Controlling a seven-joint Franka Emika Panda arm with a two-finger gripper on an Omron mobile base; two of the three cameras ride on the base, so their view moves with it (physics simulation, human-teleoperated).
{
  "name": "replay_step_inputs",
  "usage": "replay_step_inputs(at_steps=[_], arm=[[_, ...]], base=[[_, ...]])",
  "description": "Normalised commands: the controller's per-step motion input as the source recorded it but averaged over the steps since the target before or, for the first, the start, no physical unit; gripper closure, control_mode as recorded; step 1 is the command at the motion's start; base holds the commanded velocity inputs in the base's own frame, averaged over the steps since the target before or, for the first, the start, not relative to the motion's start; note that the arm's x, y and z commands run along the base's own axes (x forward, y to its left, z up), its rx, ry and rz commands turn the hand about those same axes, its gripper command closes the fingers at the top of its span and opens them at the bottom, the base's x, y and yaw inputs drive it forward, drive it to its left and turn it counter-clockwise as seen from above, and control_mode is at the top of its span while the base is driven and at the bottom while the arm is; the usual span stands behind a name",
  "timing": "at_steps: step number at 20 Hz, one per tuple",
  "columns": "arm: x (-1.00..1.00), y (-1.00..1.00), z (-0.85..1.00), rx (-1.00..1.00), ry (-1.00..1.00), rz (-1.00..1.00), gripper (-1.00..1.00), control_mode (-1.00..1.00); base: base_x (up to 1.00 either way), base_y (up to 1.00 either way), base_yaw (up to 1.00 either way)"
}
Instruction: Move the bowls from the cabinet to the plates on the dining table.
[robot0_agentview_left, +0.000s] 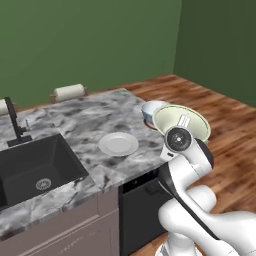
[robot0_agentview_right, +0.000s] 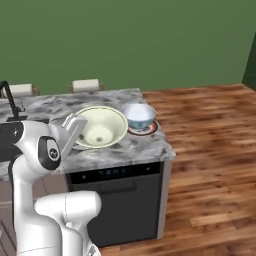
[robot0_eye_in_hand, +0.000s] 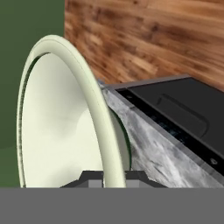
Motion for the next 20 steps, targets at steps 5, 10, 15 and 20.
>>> replay_step_inputs(at_steps=[5,10,15,20], arm=[[0.0,0.0,0.0,0.0,0.0,0.0,1.0,1.0],[0.0,0.0,0.0,0.0,0.0,0.0,1.0,1.0],[0.0,0.0,0.0,0.0,0.0,0.0,1.0,1.0],[0.0,0.0,0.0,0.0,0.0,0.0,1.0,1.0]], base=[[0.46,0.02,-0.06],[0.32,0.0,-0.07],[0.33,0.0,-0.07],[0.49,0.0,-0.07]])
